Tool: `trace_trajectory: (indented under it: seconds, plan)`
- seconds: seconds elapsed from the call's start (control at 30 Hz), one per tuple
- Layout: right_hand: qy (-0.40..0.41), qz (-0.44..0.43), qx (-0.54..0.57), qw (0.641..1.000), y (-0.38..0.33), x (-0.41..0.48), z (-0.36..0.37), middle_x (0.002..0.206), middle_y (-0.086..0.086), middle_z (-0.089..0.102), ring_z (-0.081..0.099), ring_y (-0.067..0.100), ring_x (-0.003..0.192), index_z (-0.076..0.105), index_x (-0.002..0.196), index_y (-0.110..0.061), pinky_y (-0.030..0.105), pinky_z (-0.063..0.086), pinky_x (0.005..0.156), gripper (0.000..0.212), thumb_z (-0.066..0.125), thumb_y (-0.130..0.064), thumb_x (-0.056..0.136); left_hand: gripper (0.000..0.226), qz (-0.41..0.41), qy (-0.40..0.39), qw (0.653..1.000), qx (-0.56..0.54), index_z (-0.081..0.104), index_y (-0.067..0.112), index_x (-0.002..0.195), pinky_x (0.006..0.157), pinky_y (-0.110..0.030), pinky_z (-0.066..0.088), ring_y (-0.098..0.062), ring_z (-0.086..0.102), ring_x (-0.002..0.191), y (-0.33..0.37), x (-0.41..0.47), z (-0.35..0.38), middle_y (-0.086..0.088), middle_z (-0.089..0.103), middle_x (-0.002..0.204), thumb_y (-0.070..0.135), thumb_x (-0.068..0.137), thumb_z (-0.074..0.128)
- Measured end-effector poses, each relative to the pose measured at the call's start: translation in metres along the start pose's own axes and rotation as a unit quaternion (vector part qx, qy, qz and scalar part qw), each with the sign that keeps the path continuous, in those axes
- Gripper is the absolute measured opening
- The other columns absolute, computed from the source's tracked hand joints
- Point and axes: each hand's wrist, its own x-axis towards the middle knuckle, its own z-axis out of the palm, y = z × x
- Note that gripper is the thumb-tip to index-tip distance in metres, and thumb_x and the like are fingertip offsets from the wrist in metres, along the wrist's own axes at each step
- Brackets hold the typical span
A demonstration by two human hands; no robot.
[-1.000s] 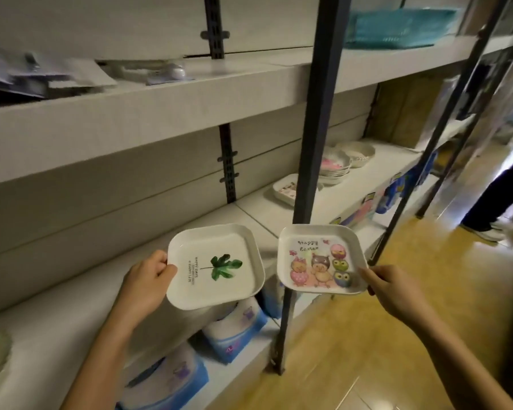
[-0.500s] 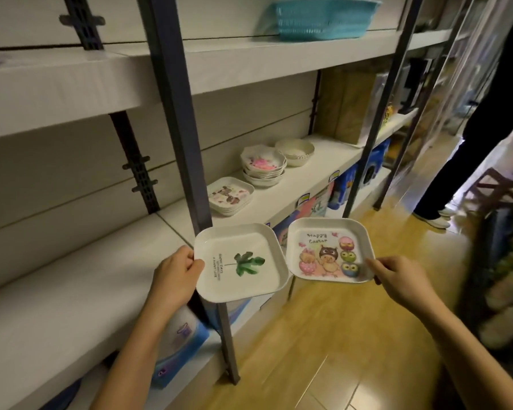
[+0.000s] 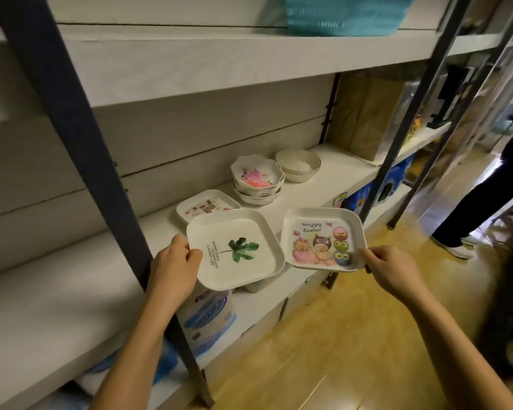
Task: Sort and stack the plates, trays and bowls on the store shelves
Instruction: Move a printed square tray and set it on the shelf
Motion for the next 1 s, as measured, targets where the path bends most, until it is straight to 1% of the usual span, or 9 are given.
trace_trajectory:
  seconds: [0.17,0.3,0.43,0.57,0.67,0.8,0.9,0.97,1.0]
  plan:
    - [-0.027,-0.041,0.020,0.999,-0.011,0.061,-0.003,0.057,0.005,0.060,0.053,0.020,0.054,0.067,0.069,-0.006,0.034,0.042,0.054,0.045,0.044,-0.035,0.094,0.012,-0.008,0.051,0.998,0.021,0.043,0.009,0.085,0.045,-0.018,0.026,-0.008,0.044,0.061,0.019,0.024,0.009,-0.001,0.054,0.081,0.017,0.094,0.041]
    - [-0.059,-0.080,0.019,0.995,-0.031,0.106,0.006,0.060,0.003,0.062,0.058,0.020,0.059,0.067,0.070,-0.007,0.039,0.051,0.063,0.044,0.045,-0.036,0.094,0.009,-0.043,0.075,0.995,0.040,0.039,0.011,0.090,0.044,-0.016,0.026,-0.013,0.047,0.069,0.025,0.039,0.012,0.000,0.053,0.085,0.017,0.096,0.037]
    - [-0.107,-0.142,0.021,0.984,-0.058,0.156,0.026,0.075,0.016,0.069,0.064,0.029,0.070,0.069,0.079,0.001,0.046,0.054,0.073,0.048,0.044,-0.038,0.094,0.009,-0.091,0.101,0.989,0.058,0.038,0.011,0.091,0.047,-0.019,0.030,-0.017,0.051,0.076,0.025,0.050,0.014,-0.002,0.052,0.089,0.017,0.097,0.035]
    - [-0.151,-0.213,0.010,0.965,-0.089,0.198,0.046,0.064,0.005,0.064,0.062,0.029,0.071,0.064,0.061,-0.012,0.035,0.043,0.064,0.046,0.044,-0.036,0.094,0.010,-0.151,0.135,0.976,0.080,0.035,0.012,0.089,0.047,-0.015,0.027,-0.012,0.045,0.069,0.026,0.060,0.013,-0.003,0.049,0.086,0.017,0.098,0.033]
    - [-0.169,-0.274,-0.007,0.947,-0.114,0.220,0.058,0.063,0.002,0.060,0.059,0.028,0.070,0.052,0.050,-0.021,0.029,0.036,0.062,0.047,0.044,-0.036,0.094,0.009,-0.206,0.166,0.959,0.101,0.039,0.009,0.095,0.053,-0.021,0.033,-0.014,0.047,0.068,0.023,0.066,0.014,-0.008,0.052,0.083,0.016,0.098,0.034]
    - [-0.200,-0.310,-0.020,0.929,-0.145,0.241,0.077,0.078,0.013,0.070,0.062,0.029,0.071,0.068,0.073,-0.006,0.032,0.045,0.062,0.043,0.044,-0.034,0.095,0.020,-0.261,0.182,0.940,0.120,0.043,0.004,0.108,0.064,-0.024,0.039,-0.017,0.051,0.075,0.023,0.072,0.016,-0.007,0.050,0.083,0.017,0.098,0.033]
    - [-0.216,-0.339,-0.047,0.914,-0.169,0.244,0.090,0.073,0.016,0.066,0.058,0.029,0.068,0.063,0.064,-0.007,0.033,0.046,0.063,0.043,0.044,-0.030,0.095,0.020,-0.287,0.195,0.930,0.123,0.045,0.001,0.106,0.071,-0.028,0.047,-0.020,0.056,0.080,0.024,0.075,0.016,-0.011,0.054,0.086,0.017,0.098,0.036]
    - [-0.224,-0.348,-0.078,0.907,-0.182,0.245,0.099,0.068,0.010,0.058,0.055,0.028,0.071,0.060,0.063,-0.010,0.029,0.040,0.063,0.040,0.043,-0.029,0.095,0.020,-0.292,0.205,0.928,0.111,0.045,0.000,0.105,0.067,-0.025,0.046,-0.019,0.055,0.078,0.022,0.076,0.016,-0.010,0.053,0.085,0.017,0.097,0.036]
    - [-0.230,-0.351,-0.091,0.903,-0.188,0.246,0.105,0.075,0.010,0.061,0.058,0.030,0.076,0.065,0.074,-0.007,0.029,0.040,0.064,0.036,0.044,-0.028,0.095,0.021,-0.291,0.209,0.927,0.109,0.045,-0.001,0.104,0.063,-0.021,0.044,-0.018,0.054,0.077,0.021,0.076,0.017,-0.009,0.052,0.084,0.017,0.097,0.036]
